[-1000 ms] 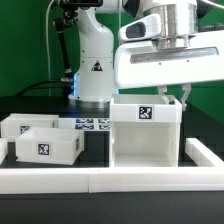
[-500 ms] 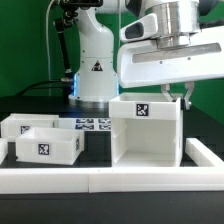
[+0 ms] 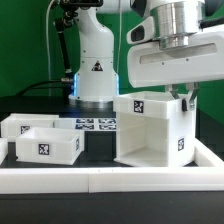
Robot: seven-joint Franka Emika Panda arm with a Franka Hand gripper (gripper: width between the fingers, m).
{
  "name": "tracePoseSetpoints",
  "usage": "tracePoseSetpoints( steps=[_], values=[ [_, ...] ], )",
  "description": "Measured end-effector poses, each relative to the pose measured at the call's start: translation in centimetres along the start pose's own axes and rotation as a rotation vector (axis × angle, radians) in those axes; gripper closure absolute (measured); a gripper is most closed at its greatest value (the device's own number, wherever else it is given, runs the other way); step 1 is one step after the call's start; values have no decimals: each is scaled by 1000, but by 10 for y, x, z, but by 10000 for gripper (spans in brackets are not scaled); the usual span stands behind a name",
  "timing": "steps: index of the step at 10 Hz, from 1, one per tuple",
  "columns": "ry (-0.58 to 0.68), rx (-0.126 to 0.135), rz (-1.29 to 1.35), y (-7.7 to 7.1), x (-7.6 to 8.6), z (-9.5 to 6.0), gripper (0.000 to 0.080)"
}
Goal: Assemble drawer
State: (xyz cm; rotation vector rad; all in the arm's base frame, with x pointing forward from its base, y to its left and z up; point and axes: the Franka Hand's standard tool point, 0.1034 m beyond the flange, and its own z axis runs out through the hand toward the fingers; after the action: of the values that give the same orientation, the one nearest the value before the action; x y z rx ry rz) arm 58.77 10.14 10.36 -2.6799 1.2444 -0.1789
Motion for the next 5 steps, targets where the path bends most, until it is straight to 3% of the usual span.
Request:
tracePoseSetpoints(
  steps=[2, 5],
  values=[
    [8, 33, 91, 0, 10, -3, 757],
    [-6, 51, 231, -5, 7, -5, 757]
  ],
)
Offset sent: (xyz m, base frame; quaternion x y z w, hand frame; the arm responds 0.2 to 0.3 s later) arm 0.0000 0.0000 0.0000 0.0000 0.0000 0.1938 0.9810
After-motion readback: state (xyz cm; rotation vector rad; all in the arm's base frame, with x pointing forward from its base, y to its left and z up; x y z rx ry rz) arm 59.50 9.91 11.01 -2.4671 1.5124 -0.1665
